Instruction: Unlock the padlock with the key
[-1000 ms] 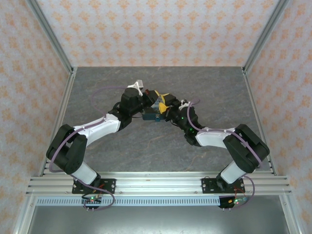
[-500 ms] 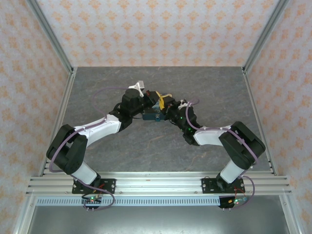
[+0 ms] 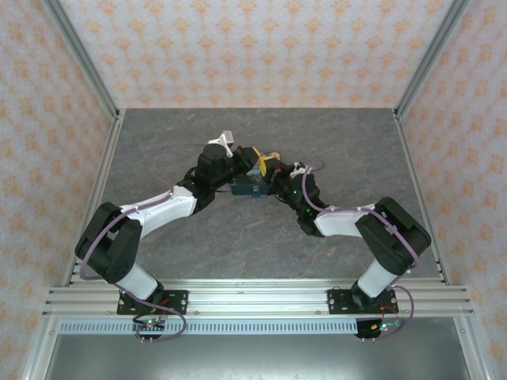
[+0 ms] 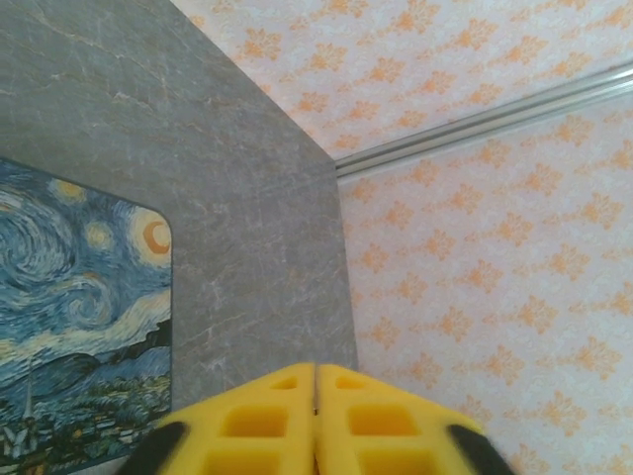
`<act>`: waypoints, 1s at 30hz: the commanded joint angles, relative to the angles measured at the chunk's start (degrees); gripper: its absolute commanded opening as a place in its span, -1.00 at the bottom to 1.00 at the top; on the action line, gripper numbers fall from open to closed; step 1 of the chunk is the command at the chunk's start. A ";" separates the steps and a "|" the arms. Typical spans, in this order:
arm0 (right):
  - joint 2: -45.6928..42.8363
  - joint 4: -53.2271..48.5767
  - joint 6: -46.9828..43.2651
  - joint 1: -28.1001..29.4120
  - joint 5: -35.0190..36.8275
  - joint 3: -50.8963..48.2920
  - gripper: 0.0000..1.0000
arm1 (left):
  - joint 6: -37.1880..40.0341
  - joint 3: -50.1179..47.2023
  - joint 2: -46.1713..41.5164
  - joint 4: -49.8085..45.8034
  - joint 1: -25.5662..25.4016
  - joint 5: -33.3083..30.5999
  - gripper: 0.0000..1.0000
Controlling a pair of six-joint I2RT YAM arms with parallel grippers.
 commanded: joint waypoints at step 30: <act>-8.45 -13.03 -26.57 0.14 -2.81 -2.23 -1.00 | -12.27 -0.17 -1.75 -9.80 2.18 11.56 -0.23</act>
